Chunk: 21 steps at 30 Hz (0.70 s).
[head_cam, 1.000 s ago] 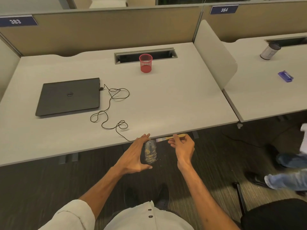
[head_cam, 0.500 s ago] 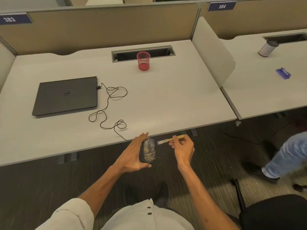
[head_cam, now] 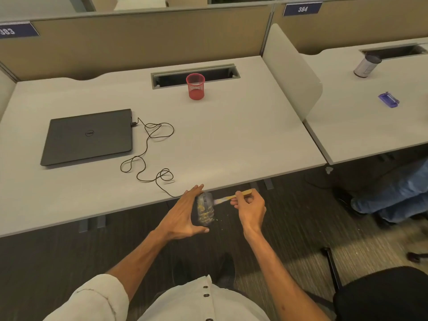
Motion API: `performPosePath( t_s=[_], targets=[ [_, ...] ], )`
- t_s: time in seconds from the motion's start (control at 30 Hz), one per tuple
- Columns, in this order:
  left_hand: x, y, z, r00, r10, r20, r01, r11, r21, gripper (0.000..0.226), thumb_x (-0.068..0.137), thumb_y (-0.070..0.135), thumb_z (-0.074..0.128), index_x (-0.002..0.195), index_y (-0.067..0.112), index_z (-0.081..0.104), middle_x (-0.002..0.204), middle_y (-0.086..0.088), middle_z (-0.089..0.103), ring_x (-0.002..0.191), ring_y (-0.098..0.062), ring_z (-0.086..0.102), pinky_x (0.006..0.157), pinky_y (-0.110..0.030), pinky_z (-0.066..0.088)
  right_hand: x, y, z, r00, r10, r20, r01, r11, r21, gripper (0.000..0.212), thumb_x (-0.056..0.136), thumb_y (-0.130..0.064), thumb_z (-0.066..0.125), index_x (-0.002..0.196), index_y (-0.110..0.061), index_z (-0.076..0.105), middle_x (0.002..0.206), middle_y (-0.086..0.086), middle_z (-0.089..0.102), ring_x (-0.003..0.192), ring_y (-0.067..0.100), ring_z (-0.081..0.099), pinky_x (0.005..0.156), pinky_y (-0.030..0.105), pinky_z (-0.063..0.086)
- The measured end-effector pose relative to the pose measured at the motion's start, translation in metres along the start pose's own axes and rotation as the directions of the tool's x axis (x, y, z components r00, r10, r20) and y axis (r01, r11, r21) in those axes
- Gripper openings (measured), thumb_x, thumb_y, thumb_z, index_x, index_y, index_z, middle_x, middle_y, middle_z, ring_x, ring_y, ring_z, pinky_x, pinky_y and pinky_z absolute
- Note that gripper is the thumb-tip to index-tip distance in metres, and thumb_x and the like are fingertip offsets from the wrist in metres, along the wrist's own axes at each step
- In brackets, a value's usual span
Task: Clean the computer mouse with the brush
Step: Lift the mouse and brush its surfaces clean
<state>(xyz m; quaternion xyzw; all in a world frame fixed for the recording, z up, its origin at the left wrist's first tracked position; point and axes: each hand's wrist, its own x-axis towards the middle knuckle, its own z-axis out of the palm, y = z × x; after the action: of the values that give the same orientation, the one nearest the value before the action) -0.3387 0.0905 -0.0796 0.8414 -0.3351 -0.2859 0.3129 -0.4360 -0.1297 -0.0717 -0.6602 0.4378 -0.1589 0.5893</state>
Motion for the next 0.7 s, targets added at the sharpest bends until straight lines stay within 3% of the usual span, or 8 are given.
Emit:
performPosePath(
  t_s=[0.13,0.33,0.5,0.7],
  targets=[
    [0.000,-0.002,-0.001,1.000,-0.001,0.004,0.001,1.000,-0.002,0.134,0.072,0.076,0.083,0.171,0.033,0.003,0.182,0.009,0.005,0.170,-0.022,0.007,0.138,-0.055,0.016,0.003,-0.003,-0.005,1.000,0.006,-0.025,-0.004,0.997,0.072,0.004,0.102,-0.019,0.075,0.101,-0.019,0.072,0.079,-0.006,0.082,0.077,0.011,0.082,0.080,0.033,0.068],
    [0.002,-0.002,-0.001,1.000,0.013,0.001,-0.013,1.000,0.008,0.133,0.074,0.070,0.087,0.171,0.034,0.004,0.182,0.008,0.007,0.169,-0.020,0.010,0.138,-0.054,0.014,-0.009,-0.010,0.010,0.997,-0.011,0.081,0.001,0.992,0.124,0.005,0.102,-0.021,0.076,0.105,-0.018,0.074,0.082,-0.005,0.083,0.079,0.013,0.083,0.069,0.017,0.063],
    [0.001,-0.003,-0.002,1.000,0.010,-0.018,-0.010,1.000,-0.009,0.133,0.074,0.072,0.087,0.171,0.035,0.003,0.181,0.008,0.010,0.169,-0.018,0.013,0.139,-0.052,0.015,-0.009,-0.003,0.011,1.000,0.028,0.013,-0.029,0.999,0.044,0.008,0.102,-0.020,0.076,0.098,-0.023,0.070,0.076,-0.012,0.080,0.076,0.008,0.081,0.075,0.024,0.065],
    [0.000,-0.006,-0.003,1.000,-0.004,-0.012,0.004,1.000,-0.014,0.132,0.075,0.072,0.086,0.171,0.034,0.002,0.181,0.008,0.009,0.169,-0.021,0.013,0.138,-0.054,0.017,-0.004,-0.002,0.001,0.999,0.009,-0.050,-0.005,0.996,0.085,0.009,0.101,-0.018,0.077,0.096,-0.022,0.071,0.077,-0.006,0.081,0.076,0.009,0.082,0.073,0.024,0.067]
  ],
)
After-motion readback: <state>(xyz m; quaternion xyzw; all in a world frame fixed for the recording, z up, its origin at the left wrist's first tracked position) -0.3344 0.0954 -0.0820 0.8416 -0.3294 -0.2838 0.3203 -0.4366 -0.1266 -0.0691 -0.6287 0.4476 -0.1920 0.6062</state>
